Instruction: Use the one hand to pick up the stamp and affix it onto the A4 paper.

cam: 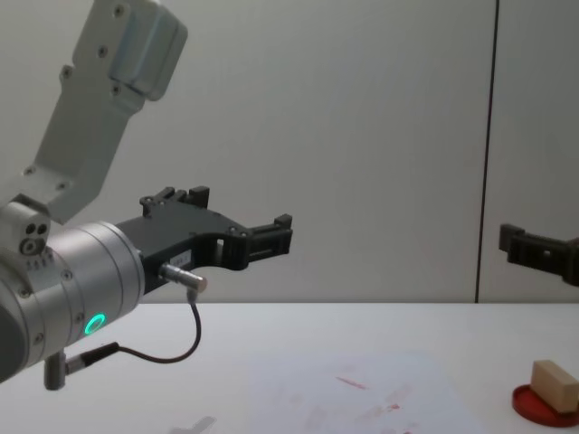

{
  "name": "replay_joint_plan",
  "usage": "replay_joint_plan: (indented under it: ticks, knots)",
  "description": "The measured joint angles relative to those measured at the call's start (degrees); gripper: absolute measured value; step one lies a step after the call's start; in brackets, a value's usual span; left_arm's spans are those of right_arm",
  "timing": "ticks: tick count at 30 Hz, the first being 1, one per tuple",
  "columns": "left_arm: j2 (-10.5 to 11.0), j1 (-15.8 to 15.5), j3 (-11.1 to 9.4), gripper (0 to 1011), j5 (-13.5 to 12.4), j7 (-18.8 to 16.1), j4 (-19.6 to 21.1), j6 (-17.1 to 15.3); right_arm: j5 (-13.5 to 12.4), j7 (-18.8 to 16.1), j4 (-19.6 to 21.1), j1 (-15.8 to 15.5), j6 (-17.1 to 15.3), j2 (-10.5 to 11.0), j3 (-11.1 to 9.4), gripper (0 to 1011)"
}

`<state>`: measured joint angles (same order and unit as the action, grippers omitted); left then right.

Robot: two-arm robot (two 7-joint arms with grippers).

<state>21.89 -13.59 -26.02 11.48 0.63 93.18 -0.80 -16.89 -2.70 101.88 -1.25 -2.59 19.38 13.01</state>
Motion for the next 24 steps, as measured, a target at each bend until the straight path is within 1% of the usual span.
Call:
replay_joint_plan:
  ticks: [4,9,10,16,17,19,21,24]
  knots:
    - [0.00,0.00,0.00,1002,0.00,0.00,0.00,0.00,-0.29,1.54,0.42,0.45,-2.76,-0.56,-0.15,1001]
    - [0.00,0.00,0.00,1002,0.00,0.00,0.00,0.00,-0.65,3.11,0.81,0.95,-5.46,-1.16,-0.32,1001]
    - [0.00,0.00,0.00,1002,0.00,0.00,0.00,0.00,-0.77,3.62,0.93,1.14,-6.44,-1.33,-0.40,1001]
    - [0.00,0.00,0.00,1002,0.00,0.00,0.00,0.00,-1.05,5.05,1.21,1.85,-10.37,-1.81,-0.64,1000]
    - [0.00,0.00,0.00,1002,0.00,0.00,0.00,0.00,-1.09,5.44,1.25,2.14,-11.86,-1.95,-0.71,1000]
    - [0.00,0.00,0.00,1002,0.00,0.00,0.00,0.00,-1.13,5.70,1.25,2.36,-13.08,-2.04,-0.77,1000]
    - [0.00,0.00,0.00,1002,0.00,-0.01,0.00,0.00,-1.33,6.24,1.26,2.97,-15.78,-2.29,-0.96,1000]
    - [0.00,0.00,0.00,1002,0.00,-0.01,0.00,0.00,-1.60,6.69,1.10,3.49,-17.77,-2.51,-1.15,1001]
